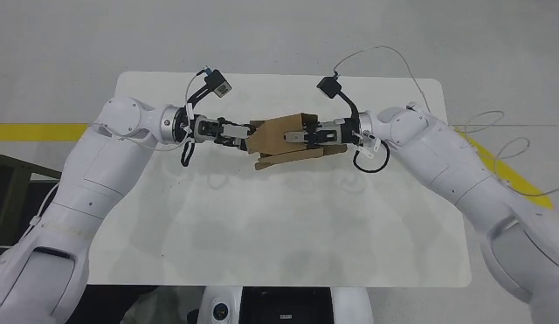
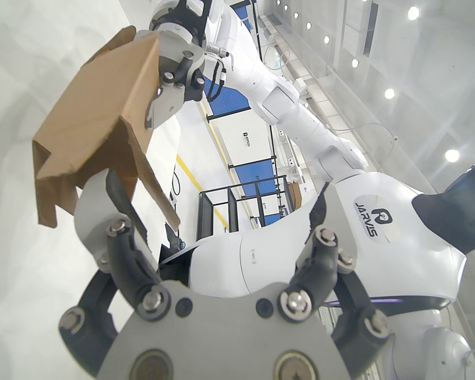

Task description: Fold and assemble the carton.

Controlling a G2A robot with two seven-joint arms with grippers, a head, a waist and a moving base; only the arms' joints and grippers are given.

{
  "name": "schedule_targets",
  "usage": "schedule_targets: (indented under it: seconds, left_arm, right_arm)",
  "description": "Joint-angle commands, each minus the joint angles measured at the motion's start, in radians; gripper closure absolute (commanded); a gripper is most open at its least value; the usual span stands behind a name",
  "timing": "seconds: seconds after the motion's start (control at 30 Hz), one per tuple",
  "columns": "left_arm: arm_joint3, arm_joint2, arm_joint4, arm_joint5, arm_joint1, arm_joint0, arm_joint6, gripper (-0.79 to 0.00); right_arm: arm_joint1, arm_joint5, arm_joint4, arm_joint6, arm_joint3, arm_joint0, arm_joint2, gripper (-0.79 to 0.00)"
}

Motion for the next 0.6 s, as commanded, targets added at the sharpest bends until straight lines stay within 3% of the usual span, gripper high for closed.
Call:
schedule_targets:
  seconds: [0.0,0.57]
  left_arm:
    - [0.002,-0.001,0.001,0.0,-0.001,0.0,0.0,-0.785]
    - [0.005,-0.007,-0.006,0.02,-0.011,0.001,-0.02,-0.785]
  right_arm:
    - [0.005,0.006,0.001,0.006,-0.017,-0.002,-0.003,0.0]
    - [0.024,0.032,0.006,0.032,-0.104,0.007,-0.047,0.0]
